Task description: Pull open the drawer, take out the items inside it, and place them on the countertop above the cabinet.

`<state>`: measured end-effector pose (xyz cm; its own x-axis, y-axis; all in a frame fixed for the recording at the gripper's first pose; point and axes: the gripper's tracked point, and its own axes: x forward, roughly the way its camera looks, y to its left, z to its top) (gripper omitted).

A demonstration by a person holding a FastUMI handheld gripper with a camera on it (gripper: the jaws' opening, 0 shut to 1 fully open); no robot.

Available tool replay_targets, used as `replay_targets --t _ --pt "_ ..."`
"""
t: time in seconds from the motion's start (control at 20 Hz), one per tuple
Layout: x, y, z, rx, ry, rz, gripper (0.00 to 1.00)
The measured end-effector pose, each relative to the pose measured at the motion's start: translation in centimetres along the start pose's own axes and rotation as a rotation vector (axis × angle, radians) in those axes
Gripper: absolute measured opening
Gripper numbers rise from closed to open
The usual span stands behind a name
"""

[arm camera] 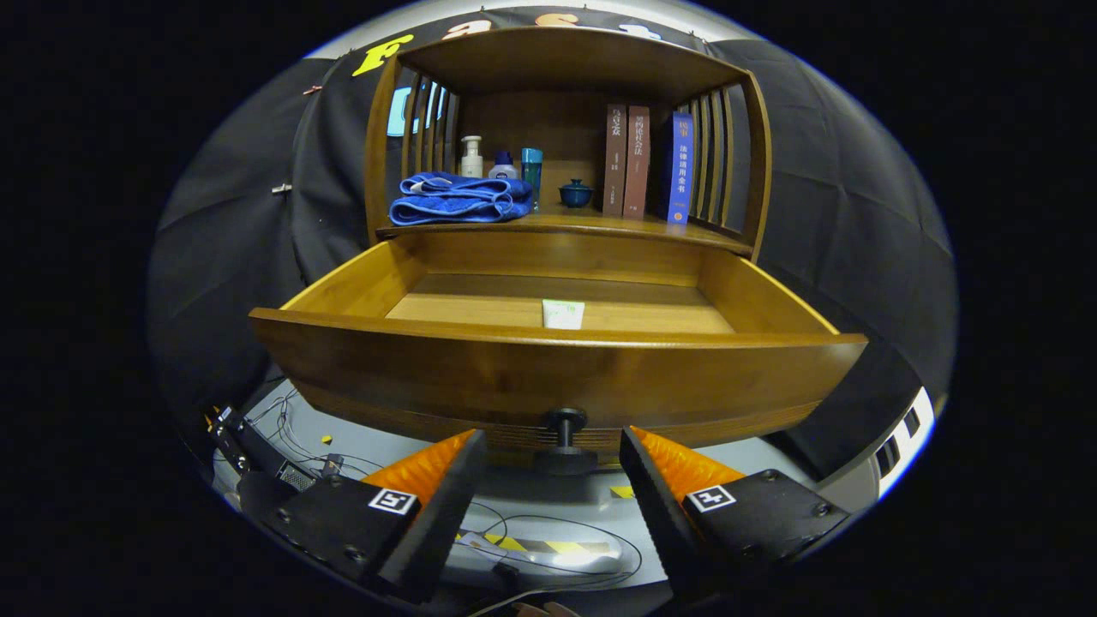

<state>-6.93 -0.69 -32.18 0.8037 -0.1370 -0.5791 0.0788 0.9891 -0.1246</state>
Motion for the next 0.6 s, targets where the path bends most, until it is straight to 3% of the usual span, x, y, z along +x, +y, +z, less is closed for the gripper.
replay_targets --t 0.25,0.35,0.6 --pt "-1.3 0.6 7.7 0.025 -0.042 0.043 0.99" --pt "0.9 0.6 10.1 0.030 -0.021 0.048 0.99" --pt "8.7 0.1 11.0 0.018 0.180 0.049 1.00"
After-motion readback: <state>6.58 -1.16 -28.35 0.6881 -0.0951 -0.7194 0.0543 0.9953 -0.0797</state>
